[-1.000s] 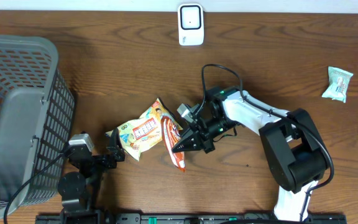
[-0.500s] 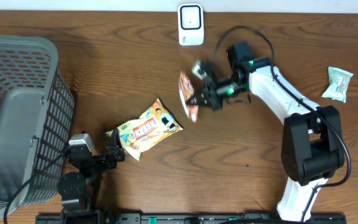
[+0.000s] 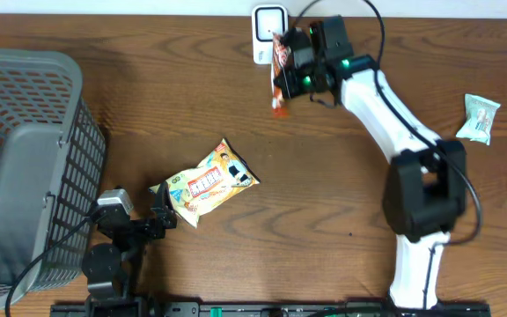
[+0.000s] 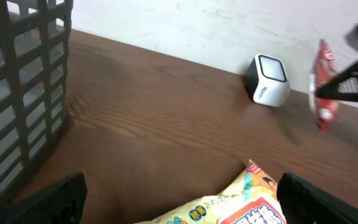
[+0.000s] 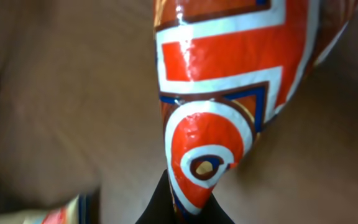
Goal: Scan the item barcode
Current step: 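Carry the candy bar up to the white scanner, then carry the candy bar to the right edge and release it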
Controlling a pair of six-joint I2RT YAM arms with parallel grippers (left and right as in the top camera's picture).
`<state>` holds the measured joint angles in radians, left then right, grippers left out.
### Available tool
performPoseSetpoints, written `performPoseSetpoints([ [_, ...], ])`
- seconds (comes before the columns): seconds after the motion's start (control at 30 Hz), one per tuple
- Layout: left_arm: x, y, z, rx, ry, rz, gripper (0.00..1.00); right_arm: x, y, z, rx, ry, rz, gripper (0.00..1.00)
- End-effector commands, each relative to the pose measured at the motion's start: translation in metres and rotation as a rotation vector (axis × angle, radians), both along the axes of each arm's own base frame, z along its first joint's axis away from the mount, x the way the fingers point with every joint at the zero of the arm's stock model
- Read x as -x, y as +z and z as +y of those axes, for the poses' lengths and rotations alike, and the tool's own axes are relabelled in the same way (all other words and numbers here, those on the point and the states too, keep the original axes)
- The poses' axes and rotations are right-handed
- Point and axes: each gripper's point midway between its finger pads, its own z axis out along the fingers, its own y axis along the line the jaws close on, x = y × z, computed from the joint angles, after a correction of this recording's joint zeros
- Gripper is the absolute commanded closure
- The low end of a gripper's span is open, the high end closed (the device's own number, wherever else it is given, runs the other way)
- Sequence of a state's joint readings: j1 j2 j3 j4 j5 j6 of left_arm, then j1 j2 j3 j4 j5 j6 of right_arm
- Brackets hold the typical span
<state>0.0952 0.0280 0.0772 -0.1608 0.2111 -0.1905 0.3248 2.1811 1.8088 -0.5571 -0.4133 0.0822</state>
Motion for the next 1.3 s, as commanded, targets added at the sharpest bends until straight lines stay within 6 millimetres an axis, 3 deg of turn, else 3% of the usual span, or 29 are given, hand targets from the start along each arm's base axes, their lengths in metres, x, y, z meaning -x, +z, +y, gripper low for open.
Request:
performPoseSetpoints([
  [0.0,0.000,-0.013,-0.002,0.013,-0.007,0.031,0.02,-0.037,-0.012,0.005,-0.008,-0.094,0.020,0.99],
  [0.17,0.000,-0.013,-0.002,0.013,-0.007,0.031,0.02,-0.074,-0.014,0.012,-0.041,-0.136,0.017,0.99],
  [0.27,0.000,-0.013,-0.002,0.013,-0.007,0.031,0.02,-0.085,-0.017,0.016,-0.056,-0.151,0.016,0.99],
  [0.5,0.000,-0.013,-0.002,0.013,-0.007,0.031,0.02,-0.085,-0.016,0.016,-0.057,-0.163,0.034,0.99],
  [0.7,0.000,-0.013,-0.002,0.013,-0.007,0.031,0.02,-0.067,0.013,-0.002,-0.011,-0.155,0.087,0.99],
  [0.77,0.000,-0.013,-0.002,0.013,-0.007,0.031,0.02,-0.047,0.027,-0.026,0.036,-0.148,0.144,0.99],
  [0.87,0.000,-0.013,-0.002,0.013,-0.007,0.031,0.02,-0.026,0.032,-0.055,0.092,-0.130,0.210,0.99],
  [1.03,0.000,-0.013,-0.002,0.013,-0.007,0.031,0.02,-0.003,0.014,-0.128,0.225,-0.172,0.341,0.99],
  [1.13,0.000,-0.013,-0.002,0.013,-0.007,0.031,0.02,0.002,-0.008,-0.211,0.411,-0.292,0.395,0.99],
  [1.23,0.000,-0.013,-0.002,0.013,-0.007,0.031,0.02,0.007,-0.028,-0.263,0.516,-0.344,0.427,0.99],
  [1.27,0.000,-0.013,-0.002,0.013,-0.007,0.031,0.02,0.012,-0.042,-0.299,0.580,-0.406,0.456,0.99],
])
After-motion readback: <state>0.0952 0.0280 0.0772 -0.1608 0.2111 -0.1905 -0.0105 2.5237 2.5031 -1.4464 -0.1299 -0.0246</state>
